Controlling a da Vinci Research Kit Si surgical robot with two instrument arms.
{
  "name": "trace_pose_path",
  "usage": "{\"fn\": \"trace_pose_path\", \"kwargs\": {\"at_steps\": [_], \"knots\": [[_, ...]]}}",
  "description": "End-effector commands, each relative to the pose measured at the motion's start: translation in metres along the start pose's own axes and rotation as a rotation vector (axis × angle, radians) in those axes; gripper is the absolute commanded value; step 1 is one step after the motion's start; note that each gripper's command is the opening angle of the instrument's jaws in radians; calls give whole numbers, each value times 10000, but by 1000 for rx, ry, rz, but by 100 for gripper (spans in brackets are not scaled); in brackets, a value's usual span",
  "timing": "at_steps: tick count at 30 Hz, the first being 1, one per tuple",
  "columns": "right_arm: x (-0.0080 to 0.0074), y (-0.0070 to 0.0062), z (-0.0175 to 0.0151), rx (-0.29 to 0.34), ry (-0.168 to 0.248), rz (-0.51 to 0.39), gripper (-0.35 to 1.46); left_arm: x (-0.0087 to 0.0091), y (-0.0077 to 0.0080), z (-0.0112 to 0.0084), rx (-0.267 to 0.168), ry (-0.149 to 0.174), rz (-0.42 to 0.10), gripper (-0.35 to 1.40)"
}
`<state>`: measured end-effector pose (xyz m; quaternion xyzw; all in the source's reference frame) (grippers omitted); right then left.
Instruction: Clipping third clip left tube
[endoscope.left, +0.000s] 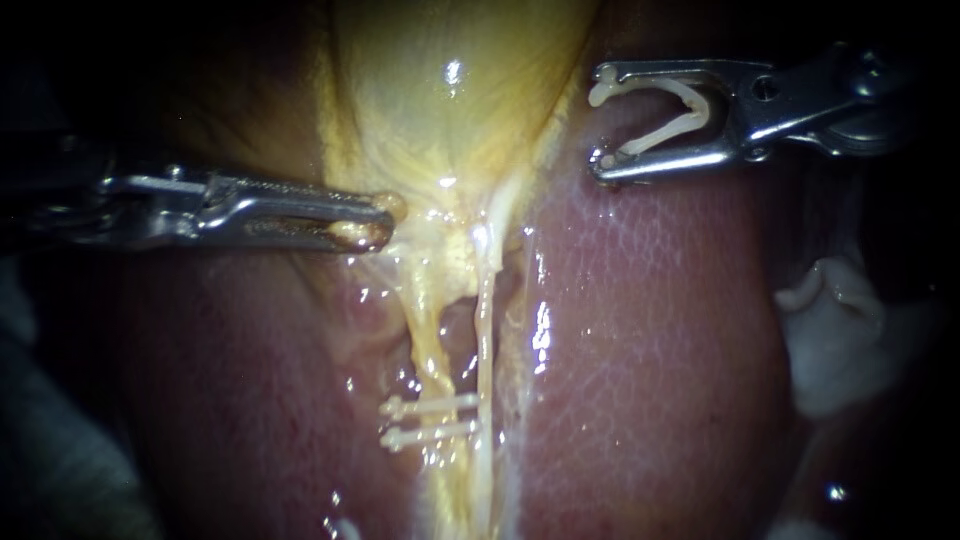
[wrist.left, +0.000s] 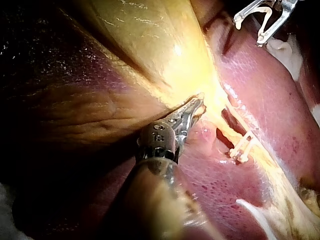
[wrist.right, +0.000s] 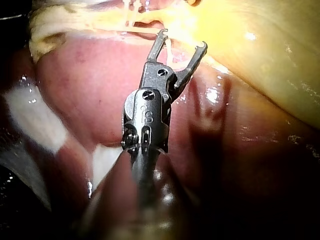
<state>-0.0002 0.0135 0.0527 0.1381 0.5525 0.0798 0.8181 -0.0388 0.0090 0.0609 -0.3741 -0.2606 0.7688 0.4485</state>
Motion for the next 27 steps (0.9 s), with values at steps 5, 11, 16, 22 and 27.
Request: {"fn": "trace_pose_path", "kwargs": {"at_steps": [5,11,16,22,27], "knots": [[0,1,0,0,0,-1,50,12,2,-24,-6,-3,-5,-35],[0,2,0,0,0,0,50,29,4,-68,17,20,-17,-35],[1,1,1,11,4,0,50,32,4,-78,23,30,-22,-35],[0,-15,20,65,22,67,50,32,5,-75,25,31,-22,-35],[-1,-33,50,117,33,157,49,32,5,-75,25,31,-22,-35]]}}
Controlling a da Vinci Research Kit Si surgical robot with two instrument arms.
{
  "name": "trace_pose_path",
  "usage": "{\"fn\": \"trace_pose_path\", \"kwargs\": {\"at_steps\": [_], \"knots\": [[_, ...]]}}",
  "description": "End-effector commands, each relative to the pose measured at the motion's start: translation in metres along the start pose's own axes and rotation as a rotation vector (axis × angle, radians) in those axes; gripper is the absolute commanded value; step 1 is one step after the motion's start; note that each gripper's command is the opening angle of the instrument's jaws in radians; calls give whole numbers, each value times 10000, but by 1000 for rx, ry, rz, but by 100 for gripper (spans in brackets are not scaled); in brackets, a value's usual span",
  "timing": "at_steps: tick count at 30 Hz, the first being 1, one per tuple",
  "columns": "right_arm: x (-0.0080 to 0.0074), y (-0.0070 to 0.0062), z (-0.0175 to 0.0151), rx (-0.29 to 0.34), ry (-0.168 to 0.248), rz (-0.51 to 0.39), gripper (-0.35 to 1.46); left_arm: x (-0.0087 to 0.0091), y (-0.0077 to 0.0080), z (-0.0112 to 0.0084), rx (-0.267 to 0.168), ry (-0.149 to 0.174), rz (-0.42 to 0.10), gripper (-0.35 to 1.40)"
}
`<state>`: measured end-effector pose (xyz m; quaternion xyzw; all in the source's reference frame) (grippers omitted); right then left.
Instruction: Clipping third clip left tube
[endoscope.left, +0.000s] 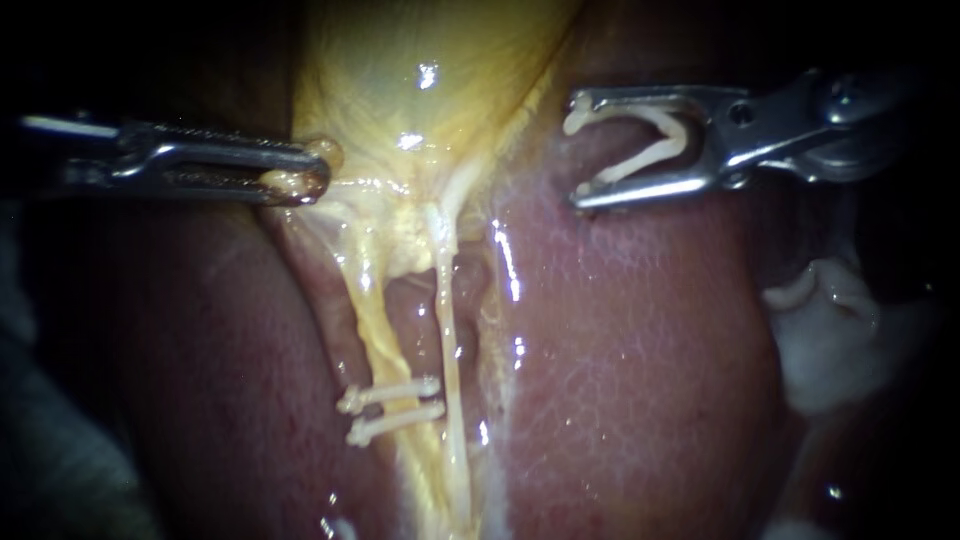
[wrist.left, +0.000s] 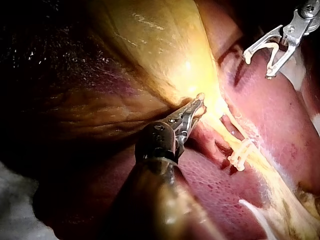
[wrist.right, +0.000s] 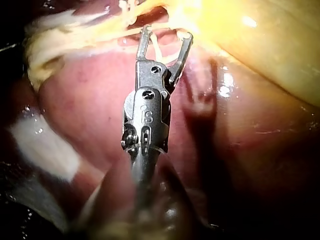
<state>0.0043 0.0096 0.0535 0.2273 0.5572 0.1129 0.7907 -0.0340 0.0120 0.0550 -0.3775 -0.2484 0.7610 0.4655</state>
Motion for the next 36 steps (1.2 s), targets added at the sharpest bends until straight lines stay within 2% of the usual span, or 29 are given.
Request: {"fn": "trace_pose_path", "kwargs": {"at_steps": [1,10,18,25,36], "knots": [[-2,-4,8,13,2,30,49,0,0,0,0,0,0,-35],[-20,-28,60,111,1,232,48,0,0,0,0,0,0,-35],[-44,-36,96,172,17,385,48,0,0,0,0,0,0,-35],[-65,-32,120,206,20,463,48,0,0,0,1,0,0,-35],[-111,-10,136,206,22,503,49,-1,1,0,1,0,0,-35]]}}
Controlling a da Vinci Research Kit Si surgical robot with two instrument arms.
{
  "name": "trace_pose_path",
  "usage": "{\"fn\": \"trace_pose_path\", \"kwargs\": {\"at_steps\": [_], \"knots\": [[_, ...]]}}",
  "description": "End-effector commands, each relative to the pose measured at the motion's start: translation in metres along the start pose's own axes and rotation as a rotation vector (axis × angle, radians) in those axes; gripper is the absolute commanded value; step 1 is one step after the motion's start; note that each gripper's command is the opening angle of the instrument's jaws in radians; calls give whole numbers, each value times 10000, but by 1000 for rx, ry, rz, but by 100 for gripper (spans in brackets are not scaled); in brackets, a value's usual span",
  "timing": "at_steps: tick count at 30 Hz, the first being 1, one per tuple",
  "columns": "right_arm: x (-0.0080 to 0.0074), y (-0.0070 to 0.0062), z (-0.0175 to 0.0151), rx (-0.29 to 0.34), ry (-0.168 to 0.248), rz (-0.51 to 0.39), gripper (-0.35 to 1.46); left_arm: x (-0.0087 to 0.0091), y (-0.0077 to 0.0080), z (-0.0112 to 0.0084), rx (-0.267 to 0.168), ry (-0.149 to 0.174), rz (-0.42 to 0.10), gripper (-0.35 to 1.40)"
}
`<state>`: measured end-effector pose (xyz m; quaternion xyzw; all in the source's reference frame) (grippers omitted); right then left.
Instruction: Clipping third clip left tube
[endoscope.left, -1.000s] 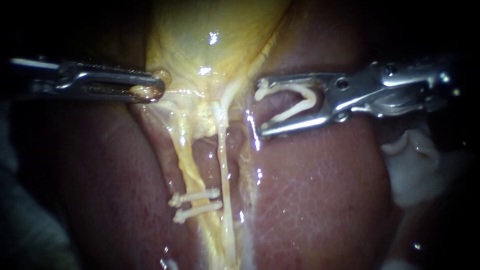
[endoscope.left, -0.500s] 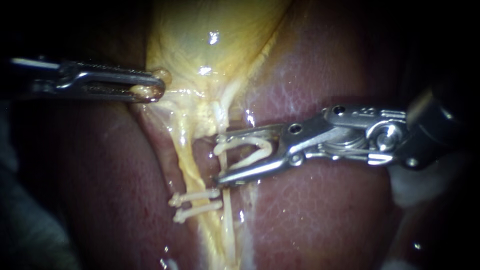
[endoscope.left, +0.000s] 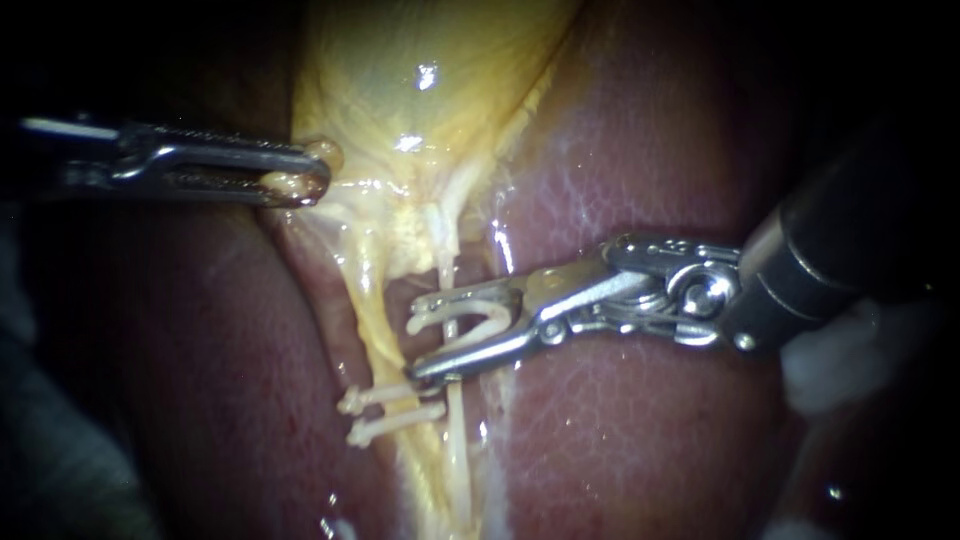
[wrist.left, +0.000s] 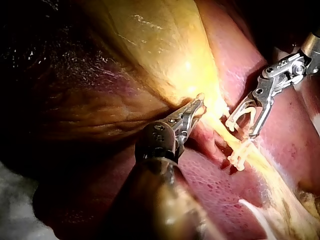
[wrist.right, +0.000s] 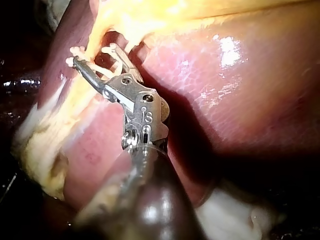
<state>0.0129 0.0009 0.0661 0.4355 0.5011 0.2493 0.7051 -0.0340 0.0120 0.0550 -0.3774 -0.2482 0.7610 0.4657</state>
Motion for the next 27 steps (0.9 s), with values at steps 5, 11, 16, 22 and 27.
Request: {"fn": "trace_pose_path", "kwargs": {"at_steps": [5,11,16,22,27], "knots": [[-3,10,0,8,18,18,49,0,0,0,0,0,0,-35],[0,17,12,15,43,21,49,0,1,-1,0,0,0,-35],[2,18,28,18,54,19,49,0,1,-1,0,0,0,-35],[-1,17,48,26,59,17,49,0,1,0,1,0,0,-35],[-2,12,62,49,78,22,49,0,1,0,1,0,-1,-35]]}}
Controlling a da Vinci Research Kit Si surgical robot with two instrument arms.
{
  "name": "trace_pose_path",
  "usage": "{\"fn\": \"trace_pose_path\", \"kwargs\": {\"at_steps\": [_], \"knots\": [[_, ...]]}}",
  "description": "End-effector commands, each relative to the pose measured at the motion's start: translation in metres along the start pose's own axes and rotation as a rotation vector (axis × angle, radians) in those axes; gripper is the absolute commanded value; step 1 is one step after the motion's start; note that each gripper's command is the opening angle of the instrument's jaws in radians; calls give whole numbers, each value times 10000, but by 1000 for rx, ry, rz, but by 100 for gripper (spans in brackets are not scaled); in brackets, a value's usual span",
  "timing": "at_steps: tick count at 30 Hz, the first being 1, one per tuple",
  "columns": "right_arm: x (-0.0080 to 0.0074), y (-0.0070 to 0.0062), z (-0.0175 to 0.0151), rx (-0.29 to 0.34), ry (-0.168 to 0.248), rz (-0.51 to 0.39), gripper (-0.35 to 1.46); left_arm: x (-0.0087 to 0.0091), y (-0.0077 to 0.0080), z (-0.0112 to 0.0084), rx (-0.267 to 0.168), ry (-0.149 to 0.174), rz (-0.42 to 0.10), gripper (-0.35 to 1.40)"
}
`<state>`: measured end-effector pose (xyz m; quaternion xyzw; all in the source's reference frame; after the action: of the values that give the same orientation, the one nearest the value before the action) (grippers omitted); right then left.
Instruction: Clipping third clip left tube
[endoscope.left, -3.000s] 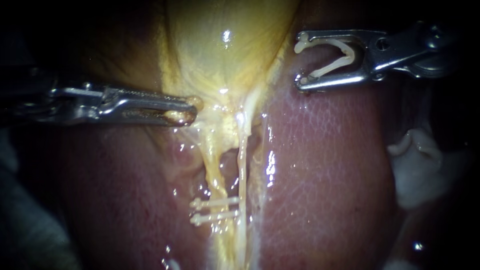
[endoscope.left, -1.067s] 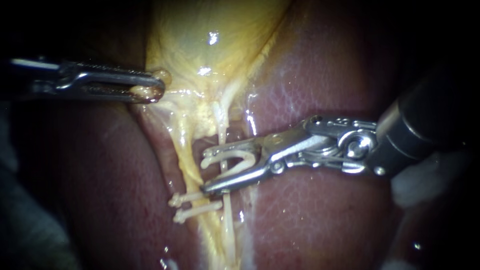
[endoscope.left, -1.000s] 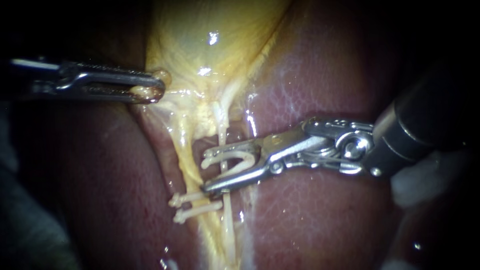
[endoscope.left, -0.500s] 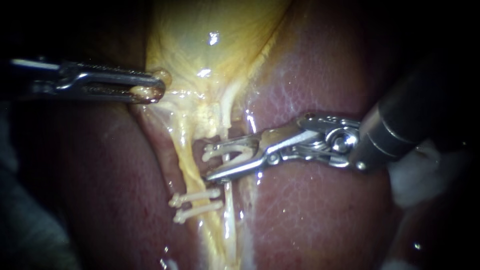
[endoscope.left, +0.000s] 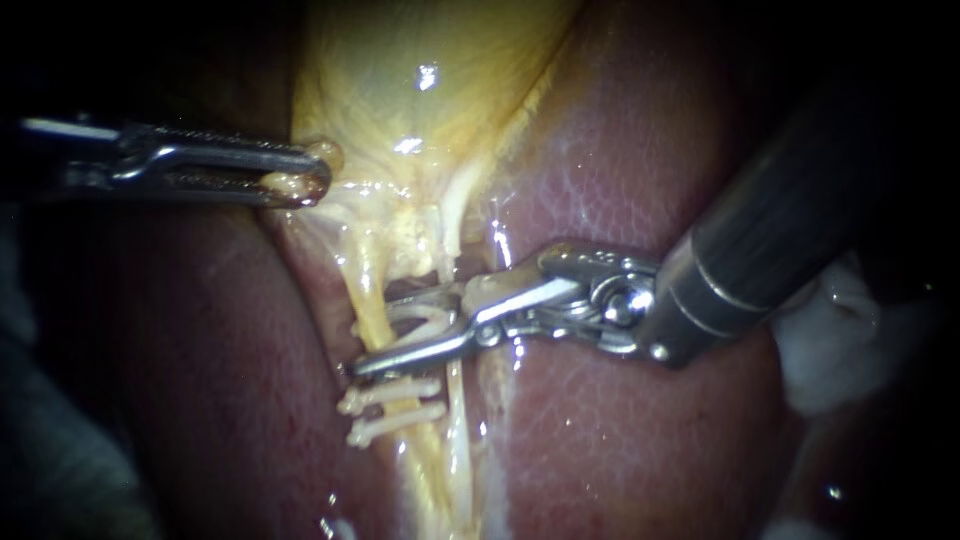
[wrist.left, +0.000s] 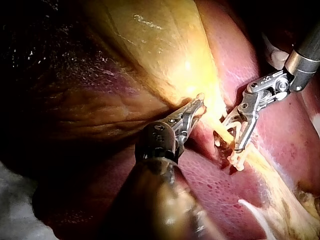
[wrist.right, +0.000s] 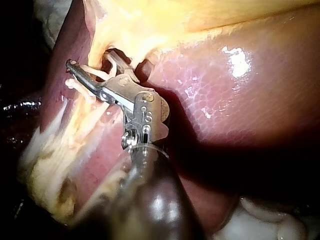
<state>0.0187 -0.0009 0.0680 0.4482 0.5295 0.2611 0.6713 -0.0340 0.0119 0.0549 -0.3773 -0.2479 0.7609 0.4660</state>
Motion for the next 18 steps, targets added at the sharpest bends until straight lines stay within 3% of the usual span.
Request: {"fn": "trace_pose_path", "kwargs": {"at_steps": [1,8,18], "knots": [[1,-2,2,2,2,1,49,0,0,0,0,0,0,-35],[7,-13,9,34,47,1,49,0,0,0,0,0,0,-35],[37,-40,5,65,81,19,47,0,0,0,0,0,0,-35]]}}
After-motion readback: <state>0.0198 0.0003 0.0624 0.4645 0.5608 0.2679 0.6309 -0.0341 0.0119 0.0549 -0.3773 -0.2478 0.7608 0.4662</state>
